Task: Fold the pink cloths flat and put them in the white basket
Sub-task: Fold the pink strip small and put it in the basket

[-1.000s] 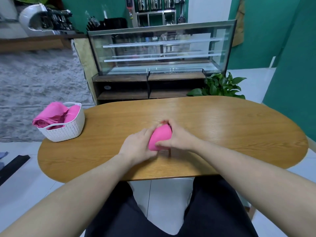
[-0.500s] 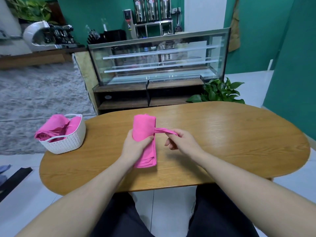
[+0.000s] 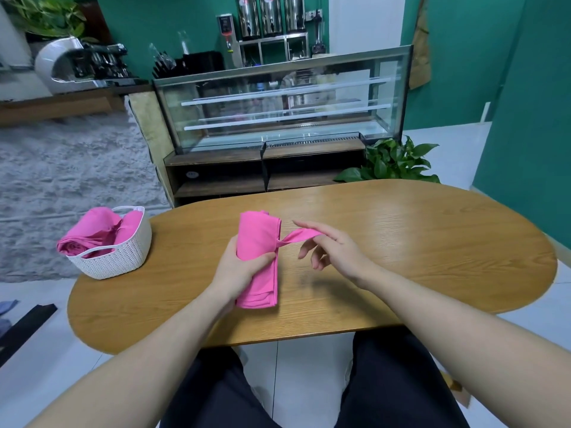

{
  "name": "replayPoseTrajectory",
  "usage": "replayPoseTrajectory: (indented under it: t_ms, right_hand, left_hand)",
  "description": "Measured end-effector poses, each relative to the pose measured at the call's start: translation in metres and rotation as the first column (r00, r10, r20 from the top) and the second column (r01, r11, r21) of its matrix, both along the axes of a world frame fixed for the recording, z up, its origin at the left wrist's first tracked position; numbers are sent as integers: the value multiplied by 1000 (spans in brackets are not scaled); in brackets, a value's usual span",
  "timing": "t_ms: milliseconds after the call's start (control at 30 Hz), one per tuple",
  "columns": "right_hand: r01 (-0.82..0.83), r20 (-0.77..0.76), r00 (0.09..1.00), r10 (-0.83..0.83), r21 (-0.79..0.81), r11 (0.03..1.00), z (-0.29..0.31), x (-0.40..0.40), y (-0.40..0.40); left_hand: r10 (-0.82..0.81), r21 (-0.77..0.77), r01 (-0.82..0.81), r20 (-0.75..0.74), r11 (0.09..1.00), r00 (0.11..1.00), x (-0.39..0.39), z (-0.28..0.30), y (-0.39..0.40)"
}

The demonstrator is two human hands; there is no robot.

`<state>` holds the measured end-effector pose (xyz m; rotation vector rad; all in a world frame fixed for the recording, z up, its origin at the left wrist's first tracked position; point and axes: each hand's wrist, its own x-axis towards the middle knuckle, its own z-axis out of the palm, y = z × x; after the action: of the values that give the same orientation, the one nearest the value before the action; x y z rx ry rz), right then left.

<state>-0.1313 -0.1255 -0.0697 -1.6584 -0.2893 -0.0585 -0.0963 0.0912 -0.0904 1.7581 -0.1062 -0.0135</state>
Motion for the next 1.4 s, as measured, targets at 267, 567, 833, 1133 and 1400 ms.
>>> replayPoseTrajectory:
  t_ms: [267, 567, 833, 1133, 1400]
  right_hand:
    - [63, -108, 994, -27, 336, 940, 11, 6, 9]
    - [-75, -264, 949, 175, 350, 934, 3, 1, -9]
    - [435, -58, 900, -432, 87, 896, 2, 6, 3]
    - [411, -391, 908, -151, 763, 498, 11, 7, 20]
    - [-19, -145, 986, 82, 388, 921, 13, -5, 48]
  left_hand:
    - [-35, -23, 35, -14, 999, 999, -4, 7, 1]
    - [-88, -114, 83, -40, 990, 995, -6, 18, 8]
    - [-237, 325, 192, 106, 926, 966, -19, 16, 10]
    - [-250, 589, 97, 184, 802, 951, -13, 15, 2]
    - [-42, 218, 35, 27, 975, 999, -5, 21, 1]
